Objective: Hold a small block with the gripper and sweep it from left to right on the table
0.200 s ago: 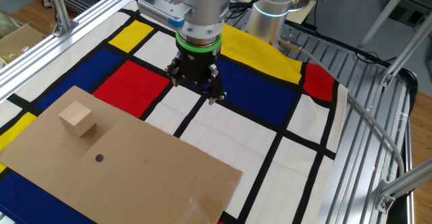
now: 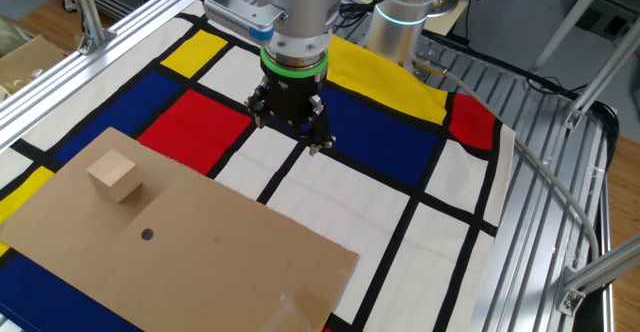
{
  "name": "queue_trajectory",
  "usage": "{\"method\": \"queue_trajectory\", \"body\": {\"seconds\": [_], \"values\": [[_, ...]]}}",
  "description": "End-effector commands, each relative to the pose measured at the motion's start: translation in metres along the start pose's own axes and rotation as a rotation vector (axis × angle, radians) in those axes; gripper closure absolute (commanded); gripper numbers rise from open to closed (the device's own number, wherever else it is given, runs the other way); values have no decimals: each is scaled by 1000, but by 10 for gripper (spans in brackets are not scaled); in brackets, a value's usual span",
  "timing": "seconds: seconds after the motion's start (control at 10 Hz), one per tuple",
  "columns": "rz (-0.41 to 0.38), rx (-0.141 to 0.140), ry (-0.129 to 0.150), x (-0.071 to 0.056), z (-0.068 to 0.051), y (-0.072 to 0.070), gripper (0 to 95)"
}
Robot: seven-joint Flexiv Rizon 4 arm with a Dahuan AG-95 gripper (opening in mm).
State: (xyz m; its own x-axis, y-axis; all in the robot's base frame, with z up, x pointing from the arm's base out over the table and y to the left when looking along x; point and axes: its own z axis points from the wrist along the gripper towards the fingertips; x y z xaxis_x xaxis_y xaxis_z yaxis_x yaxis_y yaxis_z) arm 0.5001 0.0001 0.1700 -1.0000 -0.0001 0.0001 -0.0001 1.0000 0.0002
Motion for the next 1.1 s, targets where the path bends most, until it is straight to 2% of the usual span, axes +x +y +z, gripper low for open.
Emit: {"method": "queue_trajectory", "body": {"seconds": [0.1,0.2,0.3,0.5,0.7,1.1], "values": [[-72,-69,-31,0,0,0,950],[-56,-104,-24,0,0,0,950],[-59,-103,-24,1,0,0,950],[-69,-79,-24,1,0,0,950],[-67,-81,-23,1,0,0,950],[-67,-63,-22,1,0,0,950]]}}
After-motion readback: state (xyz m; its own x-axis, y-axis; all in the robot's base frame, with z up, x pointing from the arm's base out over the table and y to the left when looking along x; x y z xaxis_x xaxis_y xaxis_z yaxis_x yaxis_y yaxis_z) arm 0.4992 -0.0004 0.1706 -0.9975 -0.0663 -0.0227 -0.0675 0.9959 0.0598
